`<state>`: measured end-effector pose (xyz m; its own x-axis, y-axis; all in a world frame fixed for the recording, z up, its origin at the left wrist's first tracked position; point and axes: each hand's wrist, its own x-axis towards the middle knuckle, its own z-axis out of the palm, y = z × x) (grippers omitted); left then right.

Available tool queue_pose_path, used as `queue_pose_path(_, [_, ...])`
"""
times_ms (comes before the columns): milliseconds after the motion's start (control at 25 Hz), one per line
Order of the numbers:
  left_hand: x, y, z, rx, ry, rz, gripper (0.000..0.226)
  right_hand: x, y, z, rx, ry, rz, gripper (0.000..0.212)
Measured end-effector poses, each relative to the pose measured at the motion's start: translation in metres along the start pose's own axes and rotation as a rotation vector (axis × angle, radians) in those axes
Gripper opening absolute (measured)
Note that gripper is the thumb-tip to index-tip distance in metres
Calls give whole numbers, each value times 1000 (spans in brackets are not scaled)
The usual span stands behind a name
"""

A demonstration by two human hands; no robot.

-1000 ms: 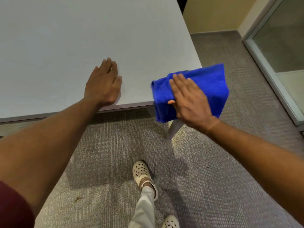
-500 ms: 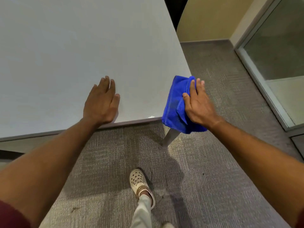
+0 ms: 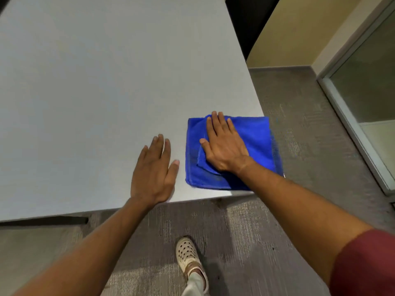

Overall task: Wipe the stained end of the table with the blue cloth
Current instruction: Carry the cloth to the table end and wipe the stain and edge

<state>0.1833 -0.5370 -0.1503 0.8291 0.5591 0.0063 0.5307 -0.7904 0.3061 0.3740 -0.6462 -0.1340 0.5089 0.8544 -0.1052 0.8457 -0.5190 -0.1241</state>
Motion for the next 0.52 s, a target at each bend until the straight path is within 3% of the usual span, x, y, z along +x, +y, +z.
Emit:
queue_pose_path(120, [0,0,-3,-66,-8,7,75,16,-30,3,44,5,-75,72])
queue_pose_path(320, [8,2,-16,-258,-14,-87,80,15,-24,-8,135,-28,-125,79])
queue_pose_path(520, [36,11,-33,-277,72,-135,60,0,-5,-32,239,34,-29,79])
